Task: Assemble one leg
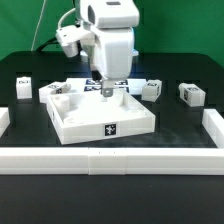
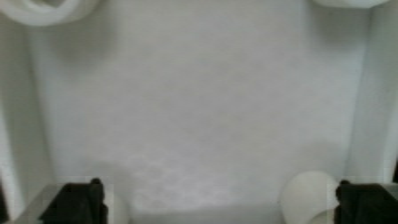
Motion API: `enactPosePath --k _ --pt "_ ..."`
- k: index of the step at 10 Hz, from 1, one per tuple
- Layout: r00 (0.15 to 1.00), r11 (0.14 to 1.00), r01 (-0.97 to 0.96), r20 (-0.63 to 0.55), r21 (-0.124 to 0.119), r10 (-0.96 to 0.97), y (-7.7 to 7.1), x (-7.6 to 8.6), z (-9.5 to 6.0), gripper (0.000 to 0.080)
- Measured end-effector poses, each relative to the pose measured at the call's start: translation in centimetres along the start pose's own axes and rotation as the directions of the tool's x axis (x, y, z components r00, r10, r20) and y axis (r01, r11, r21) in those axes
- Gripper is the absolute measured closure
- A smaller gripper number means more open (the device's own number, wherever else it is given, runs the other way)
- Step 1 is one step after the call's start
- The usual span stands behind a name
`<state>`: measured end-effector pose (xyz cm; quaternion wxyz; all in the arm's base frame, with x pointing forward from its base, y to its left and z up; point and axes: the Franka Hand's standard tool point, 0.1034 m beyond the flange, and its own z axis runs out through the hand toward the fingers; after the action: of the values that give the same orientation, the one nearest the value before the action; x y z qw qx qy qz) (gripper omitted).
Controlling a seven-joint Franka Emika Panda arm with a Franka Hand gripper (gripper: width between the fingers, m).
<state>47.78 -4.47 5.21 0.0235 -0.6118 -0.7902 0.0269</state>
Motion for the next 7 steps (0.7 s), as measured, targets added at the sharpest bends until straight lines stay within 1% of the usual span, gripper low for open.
enactPosePath --k 1,2,4,5,6,7 --pt "1.0 1.0 -0.012 -0.006 0.011 0.012 -0.52 -0.31 0.53 0.015" --pt "1.0 1.0 -0.013 -0.004 0.01 0.013 -0.32 -0.27 0.41 0.015" --pt "1.0 1.0 -0.014 -0.005 0.012 0.014 -0.41 -0.31 0.49 0.015" --pt "1.0 1.0 -0.01 -0.006 0.019 0.01 -0.42 -0.36 0.44 0.015" --pt "1.0 0.999 -0.011 -0.008 0.034 0.011 -0.34 -0.55 0.26 0.015" --pt "1.0 0.999 -0.013 -0.014 0.046 0.013 -1.15 -0.52 0.79 0.015"
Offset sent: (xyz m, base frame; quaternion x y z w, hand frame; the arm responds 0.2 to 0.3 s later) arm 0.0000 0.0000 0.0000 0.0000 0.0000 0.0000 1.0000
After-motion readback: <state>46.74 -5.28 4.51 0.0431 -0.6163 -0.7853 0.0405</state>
